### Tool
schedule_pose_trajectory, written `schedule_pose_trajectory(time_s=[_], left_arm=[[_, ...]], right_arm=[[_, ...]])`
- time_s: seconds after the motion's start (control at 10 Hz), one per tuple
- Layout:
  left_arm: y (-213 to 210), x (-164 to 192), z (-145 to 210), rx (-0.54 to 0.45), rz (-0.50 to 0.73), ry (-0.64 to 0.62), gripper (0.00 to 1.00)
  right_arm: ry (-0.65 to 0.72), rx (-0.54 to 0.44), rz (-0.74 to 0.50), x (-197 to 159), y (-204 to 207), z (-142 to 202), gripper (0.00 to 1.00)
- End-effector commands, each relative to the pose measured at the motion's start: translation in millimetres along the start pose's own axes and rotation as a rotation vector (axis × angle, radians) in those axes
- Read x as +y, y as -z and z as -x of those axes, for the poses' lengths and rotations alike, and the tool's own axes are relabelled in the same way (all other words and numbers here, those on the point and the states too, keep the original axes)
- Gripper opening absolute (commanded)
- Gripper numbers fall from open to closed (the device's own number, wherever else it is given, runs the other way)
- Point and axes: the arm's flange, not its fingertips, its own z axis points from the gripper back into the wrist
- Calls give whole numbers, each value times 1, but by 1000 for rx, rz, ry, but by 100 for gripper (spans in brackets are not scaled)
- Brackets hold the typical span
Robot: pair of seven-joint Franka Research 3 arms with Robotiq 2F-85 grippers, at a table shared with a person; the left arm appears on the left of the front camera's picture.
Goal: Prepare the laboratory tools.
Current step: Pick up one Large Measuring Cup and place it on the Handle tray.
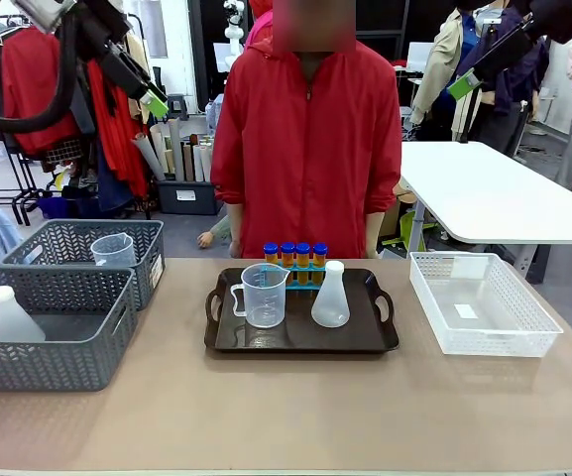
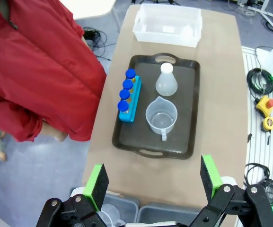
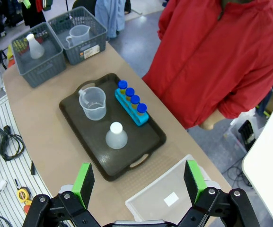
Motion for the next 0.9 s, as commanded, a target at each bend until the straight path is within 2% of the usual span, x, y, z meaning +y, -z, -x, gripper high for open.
schedule_pose_trajectory(time_s=[0.0, 0.8], left_arm=[[-2, 0, 0, -2, -5, 1, 100], [-2, 0, 0, -2, -5, 1, 100]], right_arm=[[-4, -3, -2, 1, -1, 0, 100], [-4, -3, -2, 1, -1, 0, 100]])
